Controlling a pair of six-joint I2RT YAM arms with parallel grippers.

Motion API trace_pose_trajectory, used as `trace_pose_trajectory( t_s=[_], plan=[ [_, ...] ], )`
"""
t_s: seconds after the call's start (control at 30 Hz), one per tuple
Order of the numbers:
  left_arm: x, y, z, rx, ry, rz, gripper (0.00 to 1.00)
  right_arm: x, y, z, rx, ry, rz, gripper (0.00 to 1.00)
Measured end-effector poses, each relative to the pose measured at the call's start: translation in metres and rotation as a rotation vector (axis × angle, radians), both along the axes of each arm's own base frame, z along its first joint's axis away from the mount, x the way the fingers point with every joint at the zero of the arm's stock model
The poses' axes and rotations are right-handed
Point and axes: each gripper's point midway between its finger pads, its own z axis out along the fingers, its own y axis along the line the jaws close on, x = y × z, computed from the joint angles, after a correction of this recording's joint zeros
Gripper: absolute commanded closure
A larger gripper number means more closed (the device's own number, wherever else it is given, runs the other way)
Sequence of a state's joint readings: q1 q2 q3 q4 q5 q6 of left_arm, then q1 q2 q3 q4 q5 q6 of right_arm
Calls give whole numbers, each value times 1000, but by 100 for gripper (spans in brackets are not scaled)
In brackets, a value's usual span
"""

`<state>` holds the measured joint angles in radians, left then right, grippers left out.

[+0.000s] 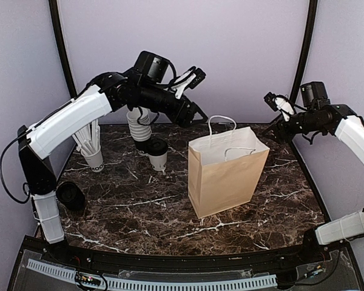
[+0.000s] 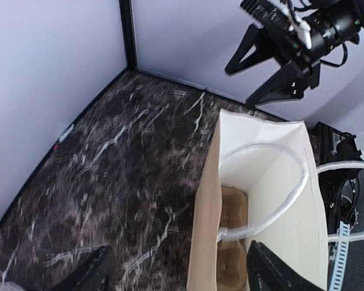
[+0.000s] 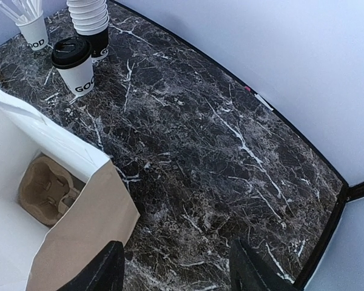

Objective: Pack the takeout coffee

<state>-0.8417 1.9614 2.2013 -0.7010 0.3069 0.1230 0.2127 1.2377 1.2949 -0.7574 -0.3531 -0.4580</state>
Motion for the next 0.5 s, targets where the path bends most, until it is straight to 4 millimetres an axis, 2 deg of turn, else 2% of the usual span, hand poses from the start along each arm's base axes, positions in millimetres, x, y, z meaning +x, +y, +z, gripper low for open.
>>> trace_pose_trajectory(
  t_s=[0.03, 0.1, 0.2, 0.3, 0.4, 0.5],
  plan=[
    [-1, 12, 5, 3, -23, 41, 6, 1, -1, 1, 1, -2, -2, 36],
    [-7, 40, 8, 25, -69, 110, 2, 2, -5, 0, 1, 1, -18, 31],
    [-15, 90, 3, 50, -129, 251, 1, 7, -17, -8, 13, 18, -68, 23],
    [-6, 122, -8, 57, -140, 373, 1, 14, -34, -25, 49, 83, -146, 21],
    [23, 139, -38, 97, -101, 477, 1, 29, -55, -44, 81, 151, -236, 21],
    [58, 150, -87, 160, -24, 547, 1, 40, -72, -64, 104, 207, -300, 21]
  ],
)
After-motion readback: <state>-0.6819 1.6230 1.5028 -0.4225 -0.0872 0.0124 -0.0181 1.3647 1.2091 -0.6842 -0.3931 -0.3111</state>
